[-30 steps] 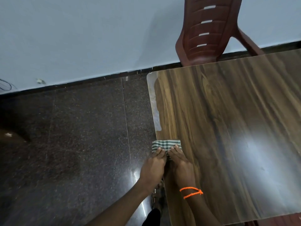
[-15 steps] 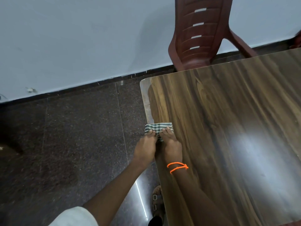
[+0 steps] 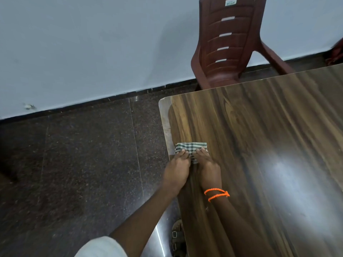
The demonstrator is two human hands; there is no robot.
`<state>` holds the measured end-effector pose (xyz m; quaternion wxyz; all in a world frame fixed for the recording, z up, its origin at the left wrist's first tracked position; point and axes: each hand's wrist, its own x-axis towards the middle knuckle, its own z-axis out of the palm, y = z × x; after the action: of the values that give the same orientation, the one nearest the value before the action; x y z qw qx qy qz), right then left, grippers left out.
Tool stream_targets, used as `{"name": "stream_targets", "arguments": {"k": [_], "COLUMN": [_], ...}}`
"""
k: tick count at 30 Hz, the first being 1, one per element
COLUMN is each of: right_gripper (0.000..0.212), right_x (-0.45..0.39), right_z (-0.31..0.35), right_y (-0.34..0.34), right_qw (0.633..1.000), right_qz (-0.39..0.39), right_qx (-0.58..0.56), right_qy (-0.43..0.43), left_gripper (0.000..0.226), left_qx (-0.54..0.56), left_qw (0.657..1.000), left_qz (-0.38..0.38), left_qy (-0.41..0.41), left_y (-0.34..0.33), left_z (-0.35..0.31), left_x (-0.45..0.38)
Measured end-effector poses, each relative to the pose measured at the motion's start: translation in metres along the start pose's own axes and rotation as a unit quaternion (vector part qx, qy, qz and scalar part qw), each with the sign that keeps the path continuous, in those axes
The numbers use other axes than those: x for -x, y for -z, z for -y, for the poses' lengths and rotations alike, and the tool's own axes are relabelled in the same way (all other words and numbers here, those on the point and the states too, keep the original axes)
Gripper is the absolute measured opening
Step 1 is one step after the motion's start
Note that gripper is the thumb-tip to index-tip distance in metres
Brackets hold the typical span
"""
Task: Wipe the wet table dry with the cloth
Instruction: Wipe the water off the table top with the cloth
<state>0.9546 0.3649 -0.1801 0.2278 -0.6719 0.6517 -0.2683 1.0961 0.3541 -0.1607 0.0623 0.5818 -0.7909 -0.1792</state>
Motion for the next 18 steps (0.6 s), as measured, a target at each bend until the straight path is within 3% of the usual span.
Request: {"name": "stream_targets", "arguments": {"k": [8,11,15,18], "right_gripper": [0.035,0.039,0.043,0.043], "right_x": [-0.047,-0.021,-0.005,-0.017], "right_z": [0.045,0.043,0.022,0.004], "right_y": [-0.037,-0.044,-0.034,-0.017], "right_qw": [0.999,0.998,0.997,0.999], "right_qz": [0.004,0.023,0.032,0.012], "right_qx": [-0.024,-0.019,-0.013,-0.004], "right_qy": [0.026,0.051,0.069,0.053], "left_gripper": [0.043,0.052,0.028,0.034], "left_qx": [0.0,0.022,0.001,-0.002], "left_qw": [0.997,0.998,0.998,0.997], "left_qz": [-0.012,-0.015,-0.06,-0.061], "left_qy": [0.078,0.057,-0.027,-0.043], "left_y": [0.014,0.012,0.009,0.009], "left_z": [0.064,0.063,0.045,0.028], "left_x": [-0.019,0.011,0.023,-0.006]}}
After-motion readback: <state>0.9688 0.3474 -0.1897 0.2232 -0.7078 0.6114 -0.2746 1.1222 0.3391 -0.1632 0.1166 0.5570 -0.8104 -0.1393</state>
